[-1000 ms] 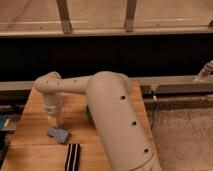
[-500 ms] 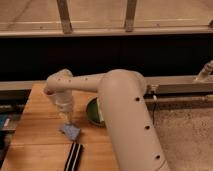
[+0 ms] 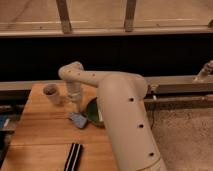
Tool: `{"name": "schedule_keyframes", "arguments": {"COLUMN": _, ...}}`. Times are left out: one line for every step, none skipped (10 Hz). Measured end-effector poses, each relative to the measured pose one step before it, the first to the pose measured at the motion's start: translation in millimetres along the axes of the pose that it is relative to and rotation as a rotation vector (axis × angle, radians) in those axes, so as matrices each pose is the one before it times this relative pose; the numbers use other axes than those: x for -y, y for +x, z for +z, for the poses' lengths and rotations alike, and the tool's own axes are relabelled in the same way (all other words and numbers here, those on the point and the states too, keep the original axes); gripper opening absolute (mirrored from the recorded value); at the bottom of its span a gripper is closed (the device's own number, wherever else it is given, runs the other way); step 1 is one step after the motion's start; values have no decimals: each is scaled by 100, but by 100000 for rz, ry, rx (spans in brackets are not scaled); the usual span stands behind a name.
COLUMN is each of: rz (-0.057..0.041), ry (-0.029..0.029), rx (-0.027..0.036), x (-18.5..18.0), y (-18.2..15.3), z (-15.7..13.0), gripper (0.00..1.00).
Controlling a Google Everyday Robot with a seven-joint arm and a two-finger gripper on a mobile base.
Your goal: Wipe the white sponge on the table
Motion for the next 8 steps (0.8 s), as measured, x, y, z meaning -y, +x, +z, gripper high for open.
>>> {"name": "schedule_keyframes", "arguments": {"rz": -1454, "ry": 170, "rx": 1037, "x": 82, "y": -1026, "z": -128, "gripper": 0}}
{"name": "schedule_keyframes", "arguments": {"rz": -3831, "ry": 3, "rx": 2308, "x": -346, "y": -1987, "z": -270, "gripper": 0}}
{"name": "schedule_keyframes", "arguments": {"rz": -4697, "ry": -780, "rx": 2065, "x": -1014, "y": -1925, "z": -89, "gripper": 0}}
{"name": "schedule_keyframes", "arguments": {"rz": -3395, "ry": -925, "rx": 721, "x": -1115, "y": -1081, "z": 219, "gripper": 0}}
{"name": "schedule_keyframes", "arguments": {"rz": -3951, "ry": -947, "rx": 436, "x": -1674, "y": -992, "z": 236, "gripper": 0}}
{"name": "schedule_keyframes", "arguments": {"rz": -4000, "ry": -808, "rx": -130, "x": -1976, "y": -627, "z": 418, "gripper": 0}}
{"name": "schedule_keyframes", "arguments": {"rz": -2427, "ry": -816, "rx": 39, "x": -1574, "y": -443, "z": 385, "gripper": 0}}
{"name": "schedule_keyframes", "arguments": {"rz": -904, "ry": -845, "rx": -379, "x": -1202, "y": -34, "z": 386, "gripper": 0}}
